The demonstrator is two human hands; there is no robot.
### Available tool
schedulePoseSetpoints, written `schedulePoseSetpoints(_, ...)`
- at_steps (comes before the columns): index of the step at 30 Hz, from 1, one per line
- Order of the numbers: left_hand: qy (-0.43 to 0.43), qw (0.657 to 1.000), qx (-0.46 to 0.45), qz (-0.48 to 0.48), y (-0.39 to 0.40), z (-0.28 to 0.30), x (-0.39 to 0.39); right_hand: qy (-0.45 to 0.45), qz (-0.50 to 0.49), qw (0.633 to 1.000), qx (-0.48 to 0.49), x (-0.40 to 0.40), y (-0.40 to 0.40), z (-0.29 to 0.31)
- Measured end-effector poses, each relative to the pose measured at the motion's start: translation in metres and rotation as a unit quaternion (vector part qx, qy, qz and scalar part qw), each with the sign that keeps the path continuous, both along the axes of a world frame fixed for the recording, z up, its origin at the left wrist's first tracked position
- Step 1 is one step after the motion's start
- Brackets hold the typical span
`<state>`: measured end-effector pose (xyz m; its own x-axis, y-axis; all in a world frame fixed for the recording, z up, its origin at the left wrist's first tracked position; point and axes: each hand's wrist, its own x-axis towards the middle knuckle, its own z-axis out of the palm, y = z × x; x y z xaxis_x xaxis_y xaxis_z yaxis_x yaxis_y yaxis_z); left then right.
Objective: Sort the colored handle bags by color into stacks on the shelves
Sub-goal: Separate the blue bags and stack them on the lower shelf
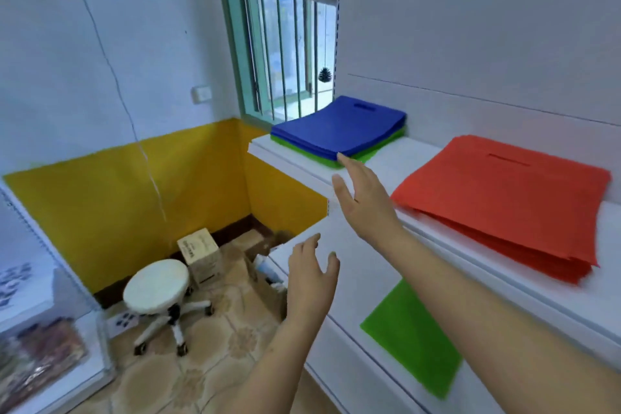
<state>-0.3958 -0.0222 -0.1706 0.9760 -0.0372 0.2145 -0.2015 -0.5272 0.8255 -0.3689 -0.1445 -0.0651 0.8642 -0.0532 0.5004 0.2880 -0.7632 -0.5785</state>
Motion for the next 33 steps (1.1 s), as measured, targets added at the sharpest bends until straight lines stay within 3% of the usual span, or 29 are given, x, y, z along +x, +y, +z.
schedulePoseSetpoints(7,-0.054,0.997,-0.042,0.015,0.024,0.059,0.097,-0.029,-0.114,0.992,0.045,0.085,-0.024,0.034)
schedulePoseSetpoints(11,-0.086,0.995,-0.039,0.007,0.022,0.092,0.168,0.019,-0.182,0.981,0.06,0.148,-0.051,0.054)
schedulePoseSetpoints(16,-0.102,0.995,0.018,-0.002,0.015,0.117,0.256,0.137,-0.245,0.959,-0.042,0.223,-0.093,0.08)
schedulePoseSetpoints(20,-0.075,0.989,0.103,-0.08,0.011,0.138,0.327,0.274,-0.278,0.906,-0.166,0.266,-0.115,0.098)
schedulePoseSetpoints(25,-0.065,0.969,0.219,-0.093,0.011,0.122,0.393,0.362,-0.305,0.838,-0.273,0.306,-0.134,0.062)
schedulePoseSetpoints(33,-0.107,0.964,0.235,-0.068,0.007,0.089,0.412,0.374,-0.282,0.845,-0.259,0.307,-0.142,0.047)
